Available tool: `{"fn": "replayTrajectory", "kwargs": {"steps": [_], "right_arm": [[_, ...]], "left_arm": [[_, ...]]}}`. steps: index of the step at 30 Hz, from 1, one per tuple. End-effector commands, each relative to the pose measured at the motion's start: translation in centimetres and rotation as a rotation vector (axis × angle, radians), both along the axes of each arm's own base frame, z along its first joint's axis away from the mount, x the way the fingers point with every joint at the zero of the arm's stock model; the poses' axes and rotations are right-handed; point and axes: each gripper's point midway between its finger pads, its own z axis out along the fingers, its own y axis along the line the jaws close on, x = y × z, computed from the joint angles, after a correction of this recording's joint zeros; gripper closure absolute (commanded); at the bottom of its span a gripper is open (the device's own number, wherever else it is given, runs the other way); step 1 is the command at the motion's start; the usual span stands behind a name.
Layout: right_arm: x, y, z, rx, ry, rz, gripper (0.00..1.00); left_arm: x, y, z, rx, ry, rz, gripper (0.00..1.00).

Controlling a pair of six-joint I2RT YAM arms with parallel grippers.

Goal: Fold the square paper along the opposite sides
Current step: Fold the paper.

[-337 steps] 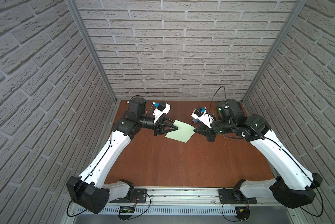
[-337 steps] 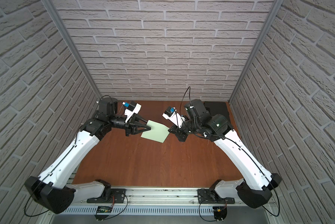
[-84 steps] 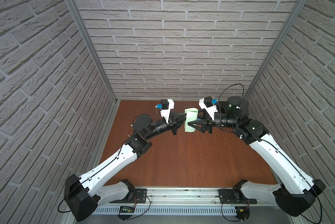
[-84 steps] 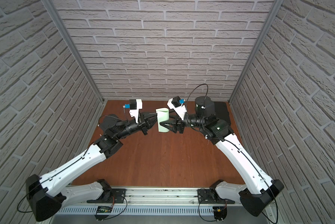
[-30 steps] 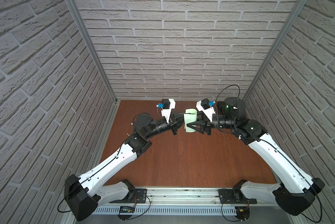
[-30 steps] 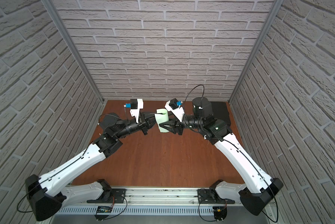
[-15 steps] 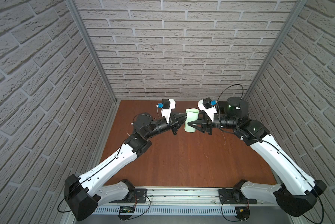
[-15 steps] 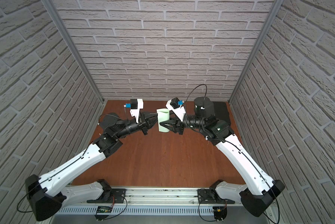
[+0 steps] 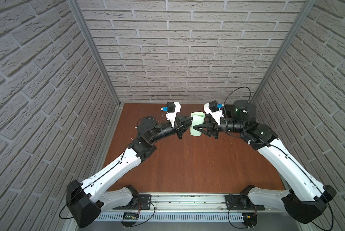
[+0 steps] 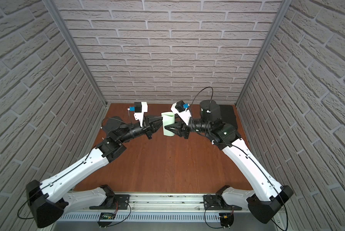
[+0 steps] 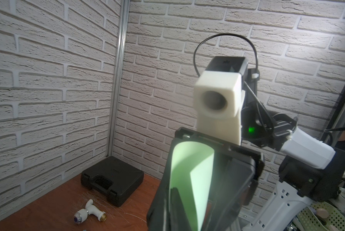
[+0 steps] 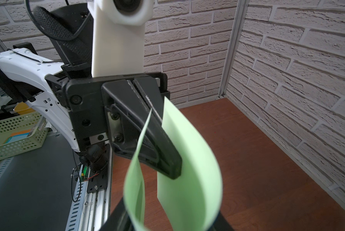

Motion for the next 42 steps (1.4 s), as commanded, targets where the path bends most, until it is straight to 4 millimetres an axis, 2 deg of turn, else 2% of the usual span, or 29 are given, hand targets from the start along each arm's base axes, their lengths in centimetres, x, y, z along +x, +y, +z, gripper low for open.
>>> {"fn": "replayTrajectory", "kwargs": {"steps": [1,26,42], "right_arm": [[-0.49,0.54,1.79,0.038,-0.043,0.034,0.56],[-0.84,0.83,1.02,0.013,-0.029,0.052,0.64],[-0.87,0.76,1.23,0.013,-0.041,0.045,0.69]], "left_arm": [[-0.58,-0.19,1.46,-0.025,-0.052,-0.022,1.0],[-0.98,0.08,2.13,-0.007,-0.077,-0.015,1.0],[-1.0,0.1,2.17,-0.001,-0.082,-0.013,1.0]]}}
